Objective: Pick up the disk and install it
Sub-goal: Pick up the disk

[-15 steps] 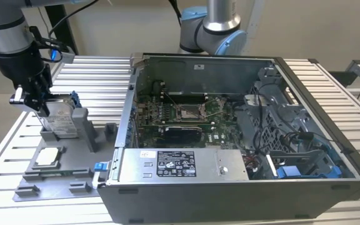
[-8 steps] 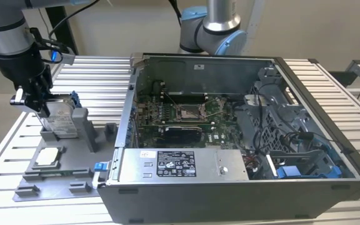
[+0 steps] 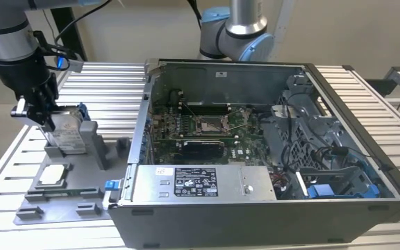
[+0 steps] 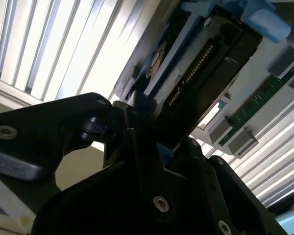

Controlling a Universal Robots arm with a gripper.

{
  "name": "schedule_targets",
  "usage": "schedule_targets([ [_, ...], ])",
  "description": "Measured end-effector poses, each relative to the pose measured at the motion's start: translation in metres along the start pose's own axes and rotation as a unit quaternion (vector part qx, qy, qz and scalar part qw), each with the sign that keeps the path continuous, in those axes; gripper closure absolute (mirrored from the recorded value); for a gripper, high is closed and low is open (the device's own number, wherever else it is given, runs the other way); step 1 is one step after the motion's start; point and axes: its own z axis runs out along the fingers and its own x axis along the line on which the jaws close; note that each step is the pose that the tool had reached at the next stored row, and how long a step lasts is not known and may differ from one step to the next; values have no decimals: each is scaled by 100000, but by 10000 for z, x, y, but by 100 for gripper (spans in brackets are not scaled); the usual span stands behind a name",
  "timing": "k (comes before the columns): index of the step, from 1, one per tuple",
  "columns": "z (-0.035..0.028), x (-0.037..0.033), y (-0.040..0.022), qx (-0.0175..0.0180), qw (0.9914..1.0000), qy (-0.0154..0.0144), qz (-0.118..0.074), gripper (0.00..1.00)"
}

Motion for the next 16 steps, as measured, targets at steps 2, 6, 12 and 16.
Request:
schedule_targets([
  [2,-1,-2,0,-13,100000,313,11,100],
  [6,-2,-1,0,-7,100000,158,-14,100],
  [12,0,-4,1,-5,99986,1651,77,100],
  [16,0,-5,1,-11,99987,1627,77,100],
])
